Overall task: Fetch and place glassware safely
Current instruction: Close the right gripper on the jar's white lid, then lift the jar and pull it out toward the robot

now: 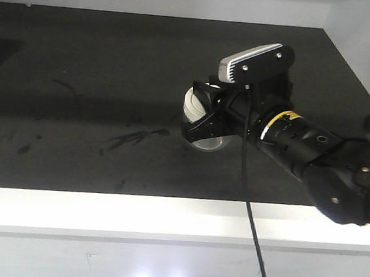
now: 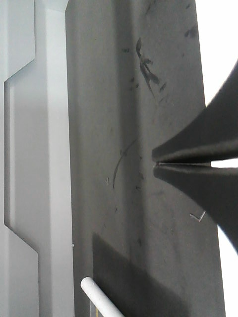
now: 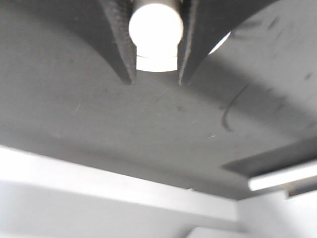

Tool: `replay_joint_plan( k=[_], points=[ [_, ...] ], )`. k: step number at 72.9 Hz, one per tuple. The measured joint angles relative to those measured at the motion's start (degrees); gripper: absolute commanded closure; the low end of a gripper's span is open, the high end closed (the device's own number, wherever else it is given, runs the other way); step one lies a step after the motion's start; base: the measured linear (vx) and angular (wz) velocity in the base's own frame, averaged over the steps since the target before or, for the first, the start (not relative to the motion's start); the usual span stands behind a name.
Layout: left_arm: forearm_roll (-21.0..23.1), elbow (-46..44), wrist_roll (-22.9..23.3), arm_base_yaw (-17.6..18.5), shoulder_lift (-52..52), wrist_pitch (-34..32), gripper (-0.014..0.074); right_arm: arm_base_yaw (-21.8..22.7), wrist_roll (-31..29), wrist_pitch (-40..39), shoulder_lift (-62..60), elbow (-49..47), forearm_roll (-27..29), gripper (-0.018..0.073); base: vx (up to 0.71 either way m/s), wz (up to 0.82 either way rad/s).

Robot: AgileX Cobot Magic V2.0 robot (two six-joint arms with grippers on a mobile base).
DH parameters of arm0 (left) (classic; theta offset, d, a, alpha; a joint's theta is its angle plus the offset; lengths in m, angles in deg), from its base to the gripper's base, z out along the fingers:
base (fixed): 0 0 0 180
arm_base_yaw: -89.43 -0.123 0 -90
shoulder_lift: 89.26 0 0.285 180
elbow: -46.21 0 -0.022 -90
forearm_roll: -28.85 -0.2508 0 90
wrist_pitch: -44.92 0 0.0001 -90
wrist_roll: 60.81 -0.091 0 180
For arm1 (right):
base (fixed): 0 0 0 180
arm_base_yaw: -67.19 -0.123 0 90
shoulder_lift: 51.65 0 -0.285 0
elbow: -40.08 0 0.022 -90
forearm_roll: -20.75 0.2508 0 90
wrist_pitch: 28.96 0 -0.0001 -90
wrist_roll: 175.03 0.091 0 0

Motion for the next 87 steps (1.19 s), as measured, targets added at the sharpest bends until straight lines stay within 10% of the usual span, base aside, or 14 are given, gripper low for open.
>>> replay_joint_plan(
  k=[55,87],
  points=[
    [0.0,0.0,0.0,0.0,0.0,0.0,0.0603,0.0,39.4,-6.6,-29.4,26.3,-43.3,0.056,0.0,0.0],
    [0.0,0.0,0.0,0.0,0.0,0.0,0.0603,0.0,42.6,-9.1,-34.0,30.9,-46.2,0.056,0.0,0.0]
  ],
)
